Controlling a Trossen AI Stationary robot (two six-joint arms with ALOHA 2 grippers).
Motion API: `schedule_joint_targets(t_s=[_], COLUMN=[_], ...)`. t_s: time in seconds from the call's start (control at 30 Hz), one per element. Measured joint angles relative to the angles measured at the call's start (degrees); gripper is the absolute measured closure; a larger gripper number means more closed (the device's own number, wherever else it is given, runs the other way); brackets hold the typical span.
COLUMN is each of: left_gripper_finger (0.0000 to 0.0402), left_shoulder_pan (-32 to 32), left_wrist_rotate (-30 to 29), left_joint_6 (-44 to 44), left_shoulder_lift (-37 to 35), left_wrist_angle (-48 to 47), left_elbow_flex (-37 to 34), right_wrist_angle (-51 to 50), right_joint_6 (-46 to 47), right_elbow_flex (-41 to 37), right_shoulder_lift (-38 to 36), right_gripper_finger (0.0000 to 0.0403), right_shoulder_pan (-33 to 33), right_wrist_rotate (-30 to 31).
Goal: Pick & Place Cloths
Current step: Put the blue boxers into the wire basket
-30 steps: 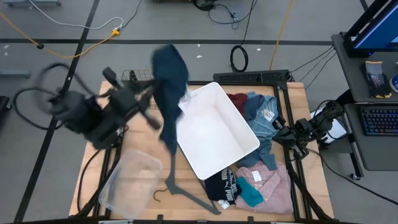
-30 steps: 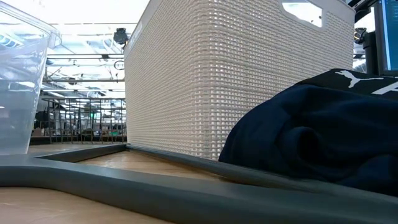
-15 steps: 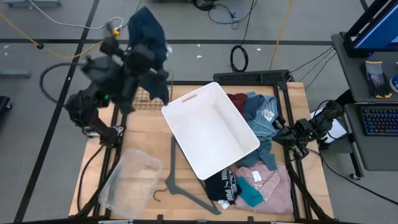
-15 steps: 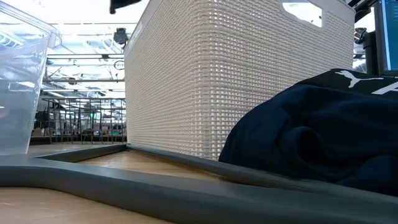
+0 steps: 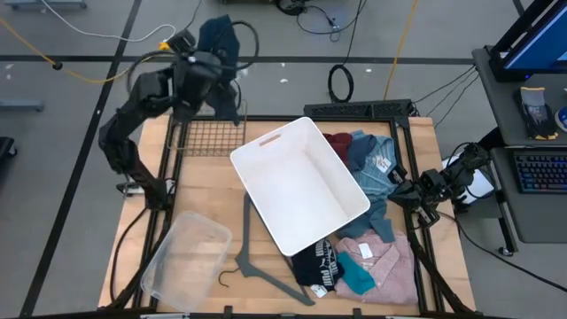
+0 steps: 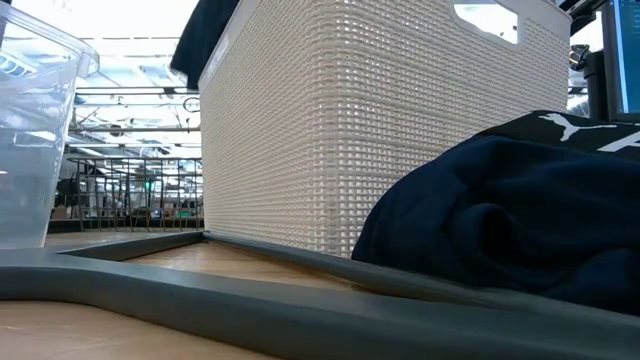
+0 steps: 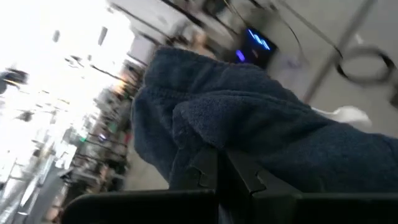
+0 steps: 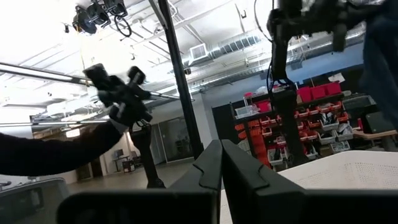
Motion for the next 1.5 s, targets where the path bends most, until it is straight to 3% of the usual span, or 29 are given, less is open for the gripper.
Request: schedule_joint_targets(t_s=[0.2, 0.5, 0.87, 1.2, 1.5], left_gripper_finger=[0.0402, 0.0402, 0.0401, 0.0402, 0.0402], left_shoulder_pan=[9.4, 18.9, 24.4, 26.7, 28.2], left_wrist_rotate=[9.0, 19.3, 27.9, 31.7, 41.2], left_joint_6=[-5.9, -0.5, 9.0, 10.8, 12.4], left_shoulder_lift=[0.0, 0.0, 0.0, 0.0, 0.0], left_wrist_angle=[-12.2, -9.8, -1.2, -1.2, -2.4], left_elbow_flex=[-0.2, -7.9, -24.2, -36.1, -44.4], right_wrist_angle=[0.0, 0.0, 0.0, 0.0, 0.0], right_joint_6=[-2.7, -10.9, -11.8, -11.8, -11.8], right_elbow_flex=[0.0, 0.0, 0.0, 0.0, 0.0], right_shoulder_lift=[0.0, 0.0, 0.0, 0.0, 0.0], right_gripper_finger=[0.0399, 0.0399, 0.0399, 0.0399, 0.0399], right_shoulder_pan=[0.0, 0.0, 0.0, 0.0, 0.0], right_wrist_rotate=[0.1, 0.1, 0.1, 0.1, 0.1])
